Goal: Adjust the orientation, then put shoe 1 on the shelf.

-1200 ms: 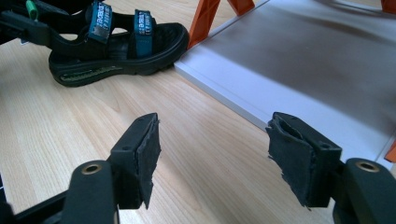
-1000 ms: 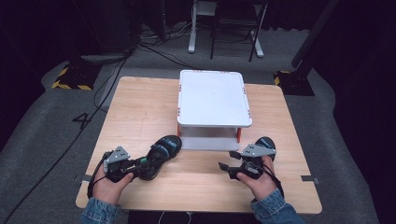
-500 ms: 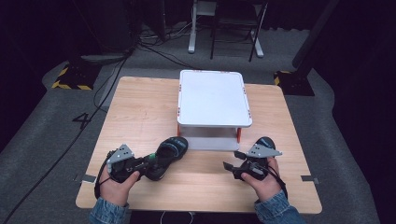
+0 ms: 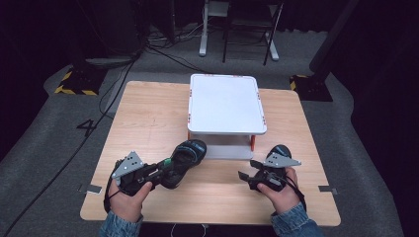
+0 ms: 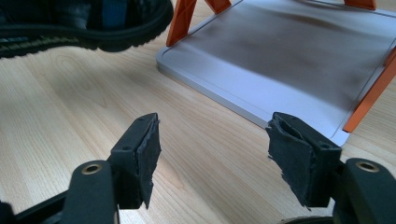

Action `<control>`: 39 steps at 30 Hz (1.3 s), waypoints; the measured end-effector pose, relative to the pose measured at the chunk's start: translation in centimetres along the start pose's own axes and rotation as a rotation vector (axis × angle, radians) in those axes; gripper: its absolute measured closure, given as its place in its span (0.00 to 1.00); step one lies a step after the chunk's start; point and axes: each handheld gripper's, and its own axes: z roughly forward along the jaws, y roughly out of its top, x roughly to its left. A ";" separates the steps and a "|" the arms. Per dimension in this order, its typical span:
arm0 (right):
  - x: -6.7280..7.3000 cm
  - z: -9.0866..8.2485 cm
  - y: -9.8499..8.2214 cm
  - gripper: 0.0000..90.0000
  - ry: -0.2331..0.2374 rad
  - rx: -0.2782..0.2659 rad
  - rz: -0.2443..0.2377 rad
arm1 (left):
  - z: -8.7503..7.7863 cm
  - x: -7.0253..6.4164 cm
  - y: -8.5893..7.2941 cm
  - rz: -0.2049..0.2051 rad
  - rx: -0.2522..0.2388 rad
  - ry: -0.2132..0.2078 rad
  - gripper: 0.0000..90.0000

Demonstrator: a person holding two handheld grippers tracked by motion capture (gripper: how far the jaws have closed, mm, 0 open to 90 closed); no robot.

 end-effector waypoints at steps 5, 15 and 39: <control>0.0 -0.1 -0.1 0.38 -0.006 0.002 0.004 | 1.6 -0.1 0.3 -0.023 -0.021 -0.017 0.88; -0.2 -0.4 -0.2 0.38 -0.015 0.001 0.009 | 7.0 0.2 0.1 -0.031 -0.026 0.032 0.88; -0.5 -1.5 -0.8 0.38 -0.034 -0.011 0.030 | 12.2 -2.0 -2.6 -0.040 0.117 -0.123 0.45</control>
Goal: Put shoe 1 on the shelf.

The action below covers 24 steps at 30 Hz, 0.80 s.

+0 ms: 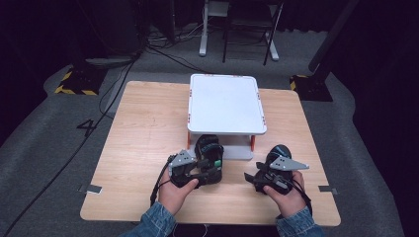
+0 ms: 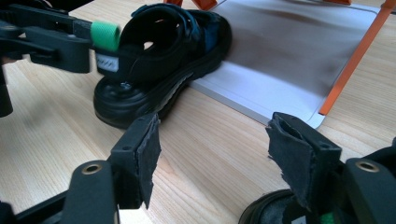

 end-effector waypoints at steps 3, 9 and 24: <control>-0.1 0.0 0.1 0.38 0.004 0.001 -0.005 | -0.5 -0.2 0.1 0.074 0.014 0.055 0.30; -0.1 0.2 0.2 0.38 0.008 0.003 -0.008 | -2.0 -1.1 0.0 0.125 0.026 0.066 0.33; -0.2 -0.2 0.3 0.38 0.000 -0.008 -0.005 | 2.6 -2.9 -3.1 0.144 0.290 -0.165 0.61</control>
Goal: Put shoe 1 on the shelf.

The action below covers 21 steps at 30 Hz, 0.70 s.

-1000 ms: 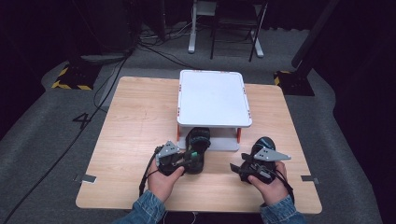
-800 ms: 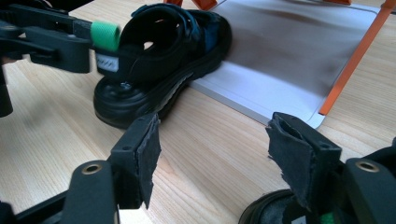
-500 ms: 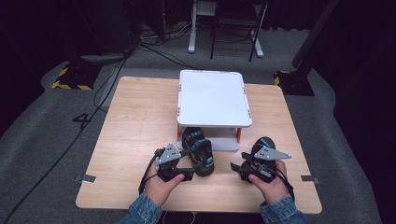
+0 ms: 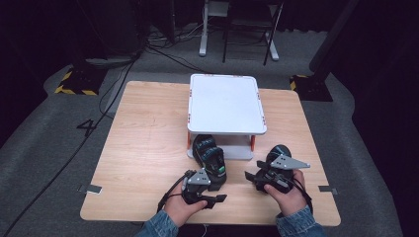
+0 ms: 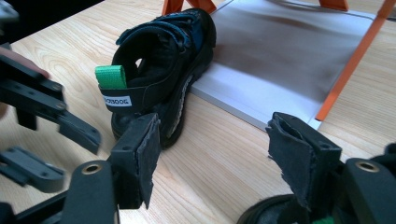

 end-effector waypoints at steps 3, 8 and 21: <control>-0.1 -0.2 -0.2 0.38 -0.006 -0.002 0.004 | 0.8 0.2 -0.2 0.012 0.029 0.045 0.59; -0.1 -0.5 -0.3 0.38 -0.015 -0.006 0.008 | 0.6 0.5 -0.1 0.029 0.041 0.087 0.65; -0.3 -1.3 -0.7 0.38 -0.029 -0.013 0.016 | -1.5 2.0 0.4 0.050 -0.072 0.190 0.68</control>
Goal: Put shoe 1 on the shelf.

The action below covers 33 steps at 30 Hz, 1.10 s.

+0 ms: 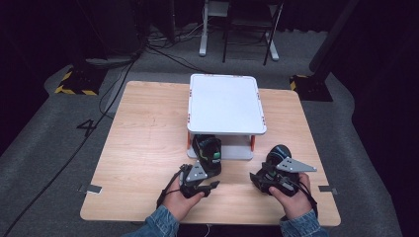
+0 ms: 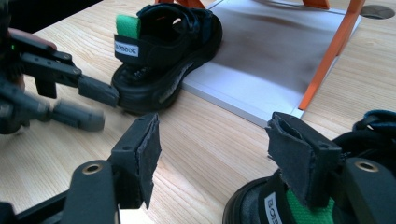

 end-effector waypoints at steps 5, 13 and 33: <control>-0.1 -0.2 -0.2 0.39 -0.009 -0.001 0.005 | 0.1 0.9 0.4 0.013 -0.001 0.054 0.65; 0.1 -1.4 -0.6 0.40 -0.024 -0.041 -0.002 | 0.7 2.9 1.3 0.030 -0.018 0.109 0.62; 0.0 -5.4 -2.4 0.40 -0.124 -0.086 0.046 | 4.0 6.9 2.9 0.061 -0.094 0.160 0.50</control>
